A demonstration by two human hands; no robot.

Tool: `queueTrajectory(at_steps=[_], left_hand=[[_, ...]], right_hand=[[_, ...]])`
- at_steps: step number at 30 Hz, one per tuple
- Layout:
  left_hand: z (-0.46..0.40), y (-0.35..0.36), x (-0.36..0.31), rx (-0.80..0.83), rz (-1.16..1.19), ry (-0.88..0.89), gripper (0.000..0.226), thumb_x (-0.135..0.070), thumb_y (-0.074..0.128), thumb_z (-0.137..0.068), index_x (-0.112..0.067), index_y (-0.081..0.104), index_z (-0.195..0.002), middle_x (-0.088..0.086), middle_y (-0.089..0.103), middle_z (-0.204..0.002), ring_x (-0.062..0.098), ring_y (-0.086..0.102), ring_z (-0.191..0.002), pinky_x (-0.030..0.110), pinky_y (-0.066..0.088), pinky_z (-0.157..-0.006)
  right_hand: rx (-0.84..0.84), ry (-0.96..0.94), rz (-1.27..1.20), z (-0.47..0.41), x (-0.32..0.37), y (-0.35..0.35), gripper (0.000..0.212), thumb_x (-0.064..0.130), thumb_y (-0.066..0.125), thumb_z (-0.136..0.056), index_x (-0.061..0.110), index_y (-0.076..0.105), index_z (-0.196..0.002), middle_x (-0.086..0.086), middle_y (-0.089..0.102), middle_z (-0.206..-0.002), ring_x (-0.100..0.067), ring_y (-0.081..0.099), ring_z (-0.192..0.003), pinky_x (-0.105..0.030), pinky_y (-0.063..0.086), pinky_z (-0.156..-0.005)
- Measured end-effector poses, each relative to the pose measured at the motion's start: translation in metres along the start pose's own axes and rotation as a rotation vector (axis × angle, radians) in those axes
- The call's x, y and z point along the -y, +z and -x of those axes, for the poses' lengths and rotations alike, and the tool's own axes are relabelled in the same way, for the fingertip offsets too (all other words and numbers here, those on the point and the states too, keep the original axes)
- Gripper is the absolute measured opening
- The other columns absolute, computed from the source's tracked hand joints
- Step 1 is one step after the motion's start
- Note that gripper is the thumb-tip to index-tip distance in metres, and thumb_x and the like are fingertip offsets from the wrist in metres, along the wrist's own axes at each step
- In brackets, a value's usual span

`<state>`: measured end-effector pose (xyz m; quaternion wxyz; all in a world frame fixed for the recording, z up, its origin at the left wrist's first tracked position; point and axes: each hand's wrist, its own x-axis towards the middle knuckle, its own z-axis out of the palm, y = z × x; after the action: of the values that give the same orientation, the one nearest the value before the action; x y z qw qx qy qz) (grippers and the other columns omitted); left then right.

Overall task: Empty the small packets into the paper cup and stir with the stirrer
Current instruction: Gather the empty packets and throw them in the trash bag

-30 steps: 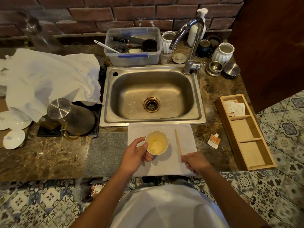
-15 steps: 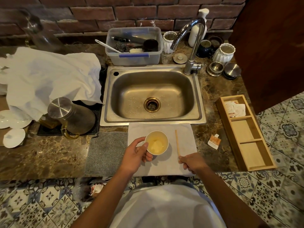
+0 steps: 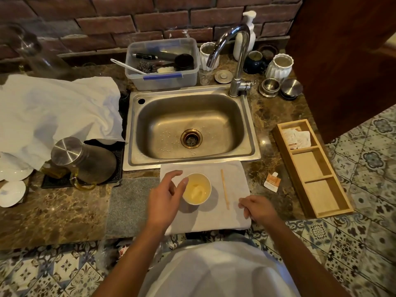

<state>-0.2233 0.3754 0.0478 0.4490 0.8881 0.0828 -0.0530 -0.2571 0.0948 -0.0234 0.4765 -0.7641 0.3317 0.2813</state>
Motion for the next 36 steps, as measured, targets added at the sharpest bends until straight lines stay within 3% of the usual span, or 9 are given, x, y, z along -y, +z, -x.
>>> queueTrajectory(at_steps=[4,7,10,17,21,23,31,36], left_hand=[[-0.009,0.013,-0.044,0.032,-0.058,0.211,0.028,-0.042,0.06,-0.097,-0.033,0.064,-0.123,-0.011,0.061,-0.071,0.005,0.059,-0.067,0.025,0.049,-0.064],[-0.015,0.035,-0.075,0.074,-0.187,0.434,0.03,-0.035,0.057,-0.099,-0.031,0.061,-0.128,-0.011,0.063,-0.102,0.003,0.058,-0.081,0.027,0.052,-0.073],[-0.024,0.068,-0.097,0.189,-0.281,0.564,0.032,-0.036,0.056,-0.099,-0.036,0.057,-0.132,-0.011,0.054,-0.123,-0.001,0.056,-0.086,0.026,0.052,-0.072],[-0.047,0.15,-0.117,0.397,-0.379,0.599,0.034,-0.033,0.059,-0.097,-0.033,0.058,-0.131,-0.003,0.056,-0.12,0.015,0.062,-0.092,0.034,0.054,-0.075],[-0.06,0.199,-0.116,0.447,-0.522,0.572,0.033,-0.036,0.059,-0.096,-0.032,0.059,-0.129,0.0,0.057,-0.117,0.02,0.062,-0.099,0.034,0.054,-0.075],[-0.066,0.219,-0.117,0.477,-0.591,0.555,0.034,-0.036,0.057,-0.096,-0.029,0.059,-0.13,0.003,0.058,-0.117,0.024,0.062,-0.103,0.035,0.051,-0.077],[-0.082,0.272,-0.127,0.633,-0.741,0.574,0.035,-0.038,0.056,-0.097,-0.031,0.058,-0.131,0.005,0.064,-0.12,0.029,0.064,-0.107,0.038,0.05,-0.081],[-0.087,0.286,-0.128,0.737,-0.797,0.57,0.04,-0.034,0.062,-0.094,-0.03,0.055,-0.133,0.006,0.061,-0.122,0.031,0.063,-0.106,0.033,0.044,-0.073]], right_hand=[[-0.137,-0.063,-0.054,0.004,-0.009,-0.037,0.023,0.023,0.064,-0.096,0.01,0.072,-0.078,-0.004,0.067,-0.058,-0.015,0.055,-0.053,-0.027,0.043,-0.055],[-0.209,-0.076,-0.099,0.003,-0.019,-0.065,0.014,0.027,0.066,-0.096,0.017,0.071,-0.088,-0.008,0.073,-0.068,-0.021,0.062,-0.067,-0.034,0.047,-0.065],[-0.259,-0.079,-0.148,-0.004,-0.032,-0.083,0.012,0.025,0.071,-0.093,0.015,0.068,-0.099,-0.007,0.073,-0.066,-0.021,0.063,-0.064,-0.037,0.048,-0.063],[-0.26,-0.06,0.049,-0.02,-0.042,-0.096,0.039,0.038,0.071,-0.089,0.023,0.058,-0.123,-0.004,0.077,-0.08,-0.021,0.071,-0.069,-0.04,0.06,-0.073],[-0.29,-0.076,0.233,-0.023,-0.04,-0.099,0.056,0.047,0.067,-0.085,0.023,0.053,-0.134,-0.01,0.076,-0.109,-0.032,0.072,-0.099,-0.039,0.058,-0.082],[-0.303,-0.104,0.29,-0.025,-0.037,-0.099,0.057,0.046,0.067,-0.087,0.022,0.05,-0.136,-0.011,0.074,-0.115,-0.035,0.07,-0.104,-0.039,0.055,-0.081],[-0.286,-0.173,0.39,-0.044,-0.036,-0.099,0.055,0.044,0.059,-0.093,0.022,0.037,-0.138,-0.01,0.073,-0.112,-0.034,0.072,-0.098,-0.043,0.058,-0.077],[-0.292,-0.169,0.384,-0.055,-0.032,-0.096,0.057,0.041,0.06,-0.095,0.027,0.035,-0.144,-0.006,0.073,-0.11,-0.029,0.072,-0.096,-0.044,0.059,-0.081]])
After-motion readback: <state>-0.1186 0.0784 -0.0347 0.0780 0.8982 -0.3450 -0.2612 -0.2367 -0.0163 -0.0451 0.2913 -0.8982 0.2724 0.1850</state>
